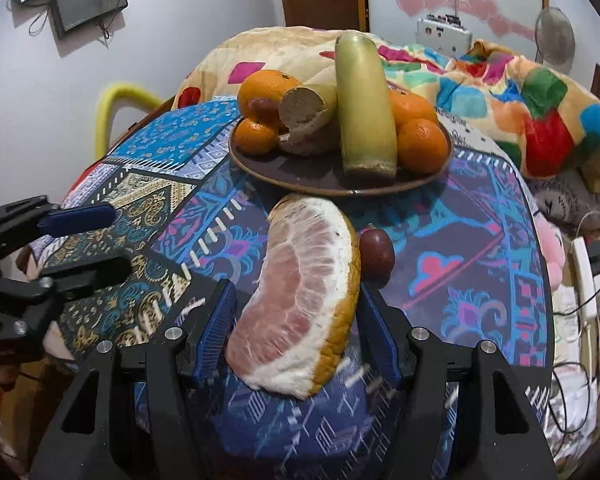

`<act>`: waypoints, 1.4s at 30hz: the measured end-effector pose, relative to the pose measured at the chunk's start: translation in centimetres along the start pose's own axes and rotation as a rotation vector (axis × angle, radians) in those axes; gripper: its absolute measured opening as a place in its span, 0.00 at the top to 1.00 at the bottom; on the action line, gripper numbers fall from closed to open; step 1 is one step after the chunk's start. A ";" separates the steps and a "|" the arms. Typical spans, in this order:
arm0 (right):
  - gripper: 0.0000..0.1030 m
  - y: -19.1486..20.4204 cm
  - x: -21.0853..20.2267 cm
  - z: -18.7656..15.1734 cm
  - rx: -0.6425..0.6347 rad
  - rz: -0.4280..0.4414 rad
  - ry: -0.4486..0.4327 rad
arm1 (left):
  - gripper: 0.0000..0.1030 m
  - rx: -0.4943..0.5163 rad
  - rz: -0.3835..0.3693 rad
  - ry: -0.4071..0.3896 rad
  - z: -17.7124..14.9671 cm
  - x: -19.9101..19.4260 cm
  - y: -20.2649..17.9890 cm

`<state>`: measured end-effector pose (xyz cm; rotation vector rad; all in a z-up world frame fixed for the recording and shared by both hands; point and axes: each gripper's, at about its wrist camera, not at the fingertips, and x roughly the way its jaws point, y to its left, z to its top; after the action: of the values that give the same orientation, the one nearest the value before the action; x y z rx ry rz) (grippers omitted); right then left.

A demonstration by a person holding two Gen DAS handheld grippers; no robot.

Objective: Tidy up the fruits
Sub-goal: 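Lower the right tool onto the pink pomelo segment and grasp it, then lift the pomelo segment with the right tool while the left tool grasps another dark red date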

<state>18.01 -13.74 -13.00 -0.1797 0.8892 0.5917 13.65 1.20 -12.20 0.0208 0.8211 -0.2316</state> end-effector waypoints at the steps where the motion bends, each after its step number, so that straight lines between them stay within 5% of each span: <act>1: 0.45 0.0 0.0 0.1 -0.004 -0.005 -0.007 | 0.49 -0.009 -0.002 0.000 0.0 0.0 0.3; 13: 0.57 -1.3 -2.6 -0.6 0.012 0.055 -0.038 | 0.49 -0.029 -0.011 0.006 1.0 0.9 -0.2; 22: 0.57 -5.2 -6.7 -0.9 0.055 -0.018 -0.144 | 0.49 0.009 -0.045 0.035 3.0 3.6 -3.9; 32: 0.57 -9.8 -6.7 -1.8 0.142 -0.036 -0.171 | 0.49 0.077 -0.073 0.102 5.6 7.9 -8.7; 42: 0.57 -10.8 -5.7 -2.1 0.147 -0.015 -0.166 | 0.77 0.082 -0.058 0.113 6.7 9.8 -9.7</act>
<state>19.82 -25.81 -10.92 -0.0041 0.7666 0.5174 22.92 -10.91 -14.06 0.0877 0.9246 -0.3210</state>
